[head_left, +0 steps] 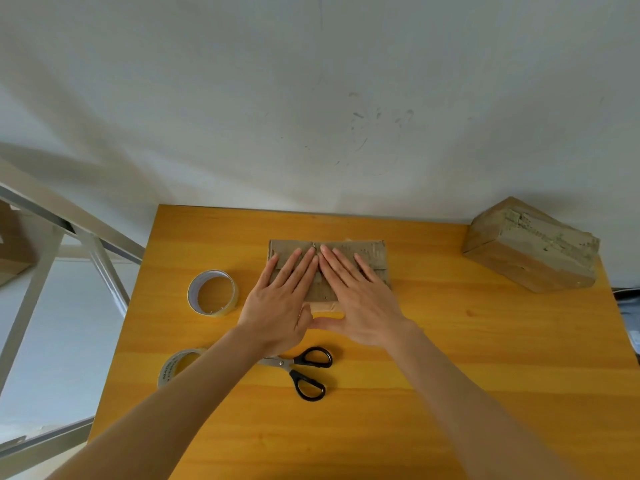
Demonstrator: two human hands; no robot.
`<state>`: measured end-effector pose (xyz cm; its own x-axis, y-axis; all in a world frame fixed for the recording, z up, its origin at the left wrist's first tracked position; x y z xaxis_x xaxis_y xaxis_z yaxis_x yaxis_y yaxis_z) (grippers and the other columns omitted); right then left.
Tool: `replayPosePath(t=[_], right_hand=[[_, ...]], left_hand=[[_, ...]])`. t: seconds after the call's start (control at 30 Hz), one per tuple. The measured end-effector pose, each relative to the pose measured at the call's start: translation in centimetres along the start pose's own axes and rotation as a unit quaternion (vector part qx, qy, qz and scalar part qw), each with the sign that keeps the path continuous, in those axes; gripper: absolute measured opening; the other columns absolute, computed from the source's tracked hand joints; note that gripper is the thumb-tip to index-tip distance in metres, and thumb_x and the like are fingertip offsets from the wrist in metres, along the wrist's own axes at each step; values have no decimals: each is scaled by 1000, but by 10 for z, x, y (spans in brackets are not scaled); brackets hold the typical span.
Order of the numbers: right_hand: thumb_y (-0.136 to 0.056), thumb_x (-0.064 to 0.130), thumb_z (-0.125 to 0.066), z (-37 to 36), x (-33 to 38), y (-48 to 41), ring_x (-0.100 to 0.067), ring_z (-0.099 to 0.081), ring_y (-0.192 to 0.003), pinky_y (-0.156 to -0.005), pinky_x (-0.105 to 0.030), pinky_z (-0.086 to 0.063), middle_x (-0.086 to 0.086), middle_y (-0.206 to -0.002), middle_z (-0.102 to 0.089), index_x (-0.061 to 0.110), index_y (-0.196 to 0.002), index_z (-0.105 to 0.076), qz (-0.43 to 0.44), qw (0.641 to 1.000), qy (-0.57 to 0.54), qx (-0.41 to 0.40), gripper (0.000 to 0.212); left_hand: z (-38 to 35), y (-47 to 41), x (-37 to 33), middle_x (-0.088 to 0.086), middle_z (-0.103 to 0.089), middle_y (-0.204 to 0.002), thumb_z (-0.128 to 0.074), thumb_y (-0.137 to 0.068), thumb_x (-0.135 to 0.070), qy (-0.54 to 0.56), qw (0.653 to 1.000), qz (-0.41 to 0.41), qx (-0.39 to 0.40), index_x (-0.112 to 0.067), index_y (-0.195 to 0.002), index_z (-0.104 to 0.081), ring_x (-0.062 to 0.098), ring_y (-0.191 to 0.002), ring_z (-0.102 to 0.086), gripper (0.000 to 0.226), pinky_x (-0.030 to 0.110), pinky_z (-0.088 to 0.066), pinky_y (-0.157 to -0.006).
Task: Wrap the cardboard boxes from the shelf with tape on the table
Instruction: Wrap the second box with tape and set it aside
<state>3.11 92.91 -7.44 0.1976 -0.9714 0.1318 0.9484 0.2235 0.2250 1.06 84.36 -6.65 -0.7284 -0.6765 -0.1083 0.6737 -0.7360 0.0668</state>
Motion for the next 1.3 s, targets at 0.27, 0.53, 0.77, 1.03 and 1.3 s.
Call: replayPosePath(t=[0.27,0.53,0.77,1.03,1.3], right_hand=[[-83,77,-34,5,-15,2,-11,22,-143,-119,-35,5,4,-156,25,17,-149,18,-4,1000,13,-6,103],[-89,65,-37,3,-33,9,-14,28,-141,-120,-37,2,2,-151,35,16,-146,27,-52,999,7,6,98],[-77,61,-64,3,-49,16,-16,27,-141,-118,-35,3,1,-153,32,14,-147,24,-157,984,-87,-7,122],[-65,66,-72,17,-25,-9,-20,14,-146,-118,-39,10,-2,-159,16,14,-152,10,-55,998,-24,-18,130],[-60,64,-76,26,-23,-23,-25,-24,-137,-118,-40,-3,-6,-145,-30,11,-149,-17,-59,996,-29,-52,119]], left_hand=[[-4,-2,13,3,-9,-158,-9,-99,-44,-4,1000,-2,20,-12,-151,-13,21,-146,-5,61,41,-7,-115],[-5,-1,20,2,7,-159,10,-91,-62,8,999,15,31,-14,-150,4,19,-145,12,76,35,3,-118],[-8,6,32,3,40,-148,-30,-77,-75,217,964,145,38,-13,-147,20,24,-145,15,106,33,-27,-112],[7,-22,20,9,8,-159,-27,-63,-89,53,998,37,8,-9,-150,-7,24,-145,13,120,49,-2,-119],[6,-41,14,3,-26,-150,-44,-68,-81,1,1000,9,30,-12,-148,-15,25,-140,-19,110,53,0,-117]])
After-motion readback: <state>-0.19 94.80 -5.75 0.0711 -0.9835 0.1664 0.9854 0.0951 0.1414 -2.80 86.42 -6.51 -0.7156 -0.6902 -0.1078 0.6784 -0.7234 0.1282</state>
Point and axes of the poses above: each hand's wrist, its own y-axis away from the middle knuckle, its own z-axis out of the back of the hand, x = y × z, the point moved 10 cm from there along -y, towards the middle knuckle
